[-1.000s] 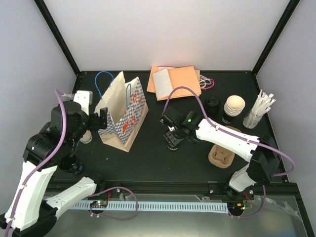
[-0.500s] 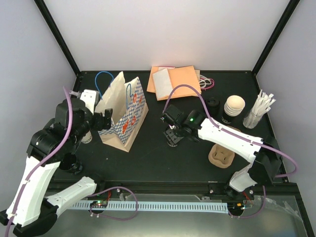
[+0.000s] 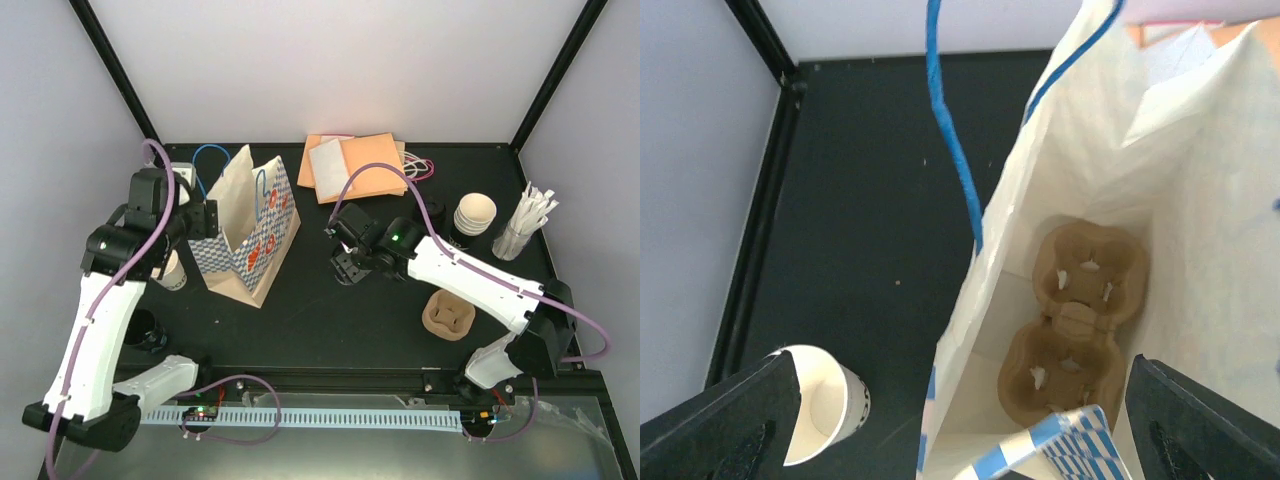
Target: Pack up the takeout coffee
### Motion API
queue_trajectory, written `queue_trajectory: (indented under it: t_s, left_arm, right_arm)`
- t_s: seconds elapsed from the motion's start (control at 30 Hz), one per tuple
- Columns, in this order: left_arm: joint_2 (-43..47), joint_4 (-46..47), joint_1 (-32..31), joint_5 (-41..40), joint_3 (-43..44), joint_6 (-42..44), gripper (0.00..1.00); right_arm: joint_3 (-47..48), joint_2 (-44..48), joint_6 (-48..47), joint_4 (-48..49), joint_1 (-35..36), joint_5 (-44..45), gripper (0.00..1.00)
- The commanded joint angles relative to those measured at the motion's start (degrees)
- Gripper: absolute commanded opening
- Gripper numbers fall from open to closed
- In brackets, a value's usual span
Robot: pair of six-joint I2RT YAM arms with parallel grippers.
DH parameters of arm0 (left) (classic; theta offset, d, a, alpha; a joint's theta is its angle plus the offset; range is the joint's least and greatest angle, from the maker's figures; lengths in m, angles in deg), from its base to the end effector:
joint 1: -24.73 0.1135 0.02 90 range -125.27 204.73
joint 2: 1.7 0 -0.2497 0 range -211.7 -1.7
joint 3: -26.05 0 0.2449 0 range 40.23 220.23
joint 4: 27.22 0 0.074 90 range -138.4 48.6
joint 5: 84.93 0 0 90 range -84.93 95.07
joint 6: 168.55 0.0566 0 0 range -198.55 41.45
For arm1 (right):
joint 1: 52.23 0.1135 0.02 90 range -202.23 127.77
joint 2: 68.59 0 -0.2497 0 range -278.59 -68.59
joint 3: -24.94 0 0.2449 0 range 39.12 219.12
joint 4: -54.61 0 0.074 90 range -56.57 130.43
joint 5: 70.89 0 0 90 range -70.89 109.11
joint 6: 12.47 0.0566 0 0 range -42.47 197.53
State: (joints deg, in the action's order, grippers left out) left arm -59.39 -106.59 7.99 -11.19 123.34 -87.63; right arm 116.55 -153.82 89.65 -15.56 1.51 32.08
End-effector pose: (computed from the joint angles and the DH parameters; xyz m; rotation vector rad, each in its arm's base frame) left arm 0.1711 -0.0349 0.3985 0.0000 2.2332 0.0769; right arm 0.1875 0.2341 0.2737 -0.8714 2.4891 0.0821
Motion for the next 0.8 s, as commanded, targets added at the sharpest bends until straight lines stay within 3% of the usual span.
queue_trajectory:
  t_s: [0.0, 0.2, 0.47, 0.6, 0.7, 0.77]
  left_arm:
    - [-5.59, 1.96, 6.45, 10.90, 1.25, 1.19, 0.90]
    - [-9.35, 5.93, 10.97, 18.58, -0.51, 2.82, 0.83]
    - [-13.21, 8.84, 12.81, 14.66, -1.51, 4.39, 0.53]
    - [-14.98, 8.92, 12.95, 22.44, -0.76, 5.80, 0.32]
    - [-15.34, 8.08, 12.95, 25.44, -0.12, 6.02, 0.08]
    - [-15.33, 6.96, 12.92, 26.62, 0.26, 5.84, 0.02]
  right_arm:
    - [2.87, 1.83, -1.75, -1.31, -0.47, 1.31, 0.69]
    - [3.50, 4.27, -2.62, -2.18, -0.81, 1.87, 0.69]
    - [4.35, 5.85, -2.54, -3.06, -1.00, 1.45, 0.68]
    - [4.83, 7.26, -2.85, -3.41, -1.00, 1.51, 0.68]
    - [4.97, 8.30, -3.02, -3.77, -1.01, 1.97, 0.68]
    - [4.77, 9.01, -3.01, -4.10, -1.03, 2.56, 0.68]
